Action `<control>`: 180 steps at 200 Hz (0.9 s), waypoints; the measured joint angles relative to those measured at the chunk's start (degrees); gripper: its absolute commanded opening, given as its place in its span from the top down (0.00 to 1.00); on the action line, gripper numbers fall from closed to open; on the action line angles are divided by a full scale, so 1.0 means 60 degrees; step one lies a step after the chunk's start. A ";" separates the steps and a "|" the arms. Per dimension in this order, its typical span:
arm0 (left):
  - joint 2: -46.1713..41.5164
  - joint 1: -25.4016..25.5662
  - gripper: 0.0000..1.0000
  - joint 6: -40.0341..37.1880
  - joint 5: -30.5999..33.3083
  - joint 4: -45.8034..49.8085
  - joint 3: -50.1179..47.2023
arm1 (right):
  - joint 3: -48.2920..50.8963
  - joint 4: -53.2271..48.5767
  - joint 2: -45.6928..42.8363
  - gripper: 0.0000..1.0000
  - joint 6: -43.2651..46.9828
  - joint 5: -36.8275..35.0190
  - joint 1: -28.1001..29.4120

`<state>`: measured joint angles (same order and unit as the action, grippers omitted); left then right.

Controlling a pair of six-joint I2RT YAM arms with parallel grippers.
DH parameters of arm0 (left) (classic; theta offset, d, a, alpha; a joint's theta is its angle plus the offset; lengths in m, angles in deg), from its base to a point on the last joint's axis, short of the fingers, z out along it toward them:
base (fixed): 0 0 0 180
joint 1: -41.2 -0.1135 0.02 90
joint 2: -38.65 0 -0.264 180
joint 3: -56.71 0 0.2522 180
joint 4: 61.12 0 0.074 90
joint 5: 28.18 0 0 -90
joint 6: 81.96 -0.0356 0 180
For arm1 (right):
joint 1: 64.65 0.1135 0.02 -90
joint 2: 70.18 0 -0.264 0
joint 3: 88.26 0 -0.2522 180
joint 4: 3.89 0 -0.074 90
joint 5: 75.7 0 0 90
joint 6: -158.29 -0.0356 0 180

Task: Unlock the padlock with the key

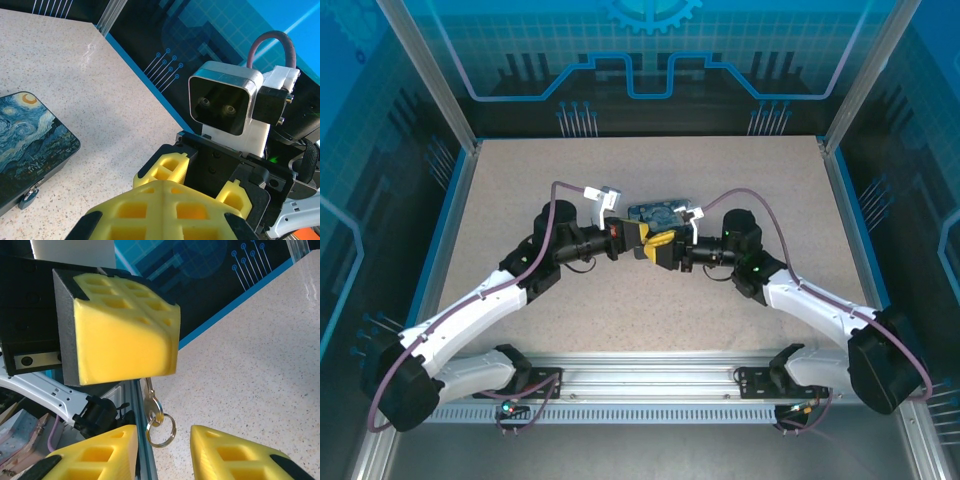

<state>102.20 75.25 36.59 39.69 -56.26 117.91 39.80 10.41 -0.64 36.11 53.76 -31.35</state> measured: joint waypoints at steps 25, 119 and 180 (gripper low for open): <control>-0.0004 0.0000 1.00 0.0000 0.0000 0.0000 -0.0004 | -0.0109 -0.0011 0.0004 0.72 0.0000 -0.0004 0.0007; -0.0004 0.0000 1.00 0.0000 -0.0004 -0.0004 -0.0004 | -0.0160 -0.0011 0.0004 0.82 -0.0036 -0.0004 0.0011; -0.0004 0.0000 1.00 0.0004 -0.0004 -0.0106 -0.0062 | -0.0160 -0.0033 0.0004 0.87 -0.0076 -0.0015 0.0011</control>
<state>102.17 75.25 36.62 39.67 -56.90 117.54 38.84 10.21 -0.62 35.65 53.67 -31.28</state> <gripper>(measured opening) 0.052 0.129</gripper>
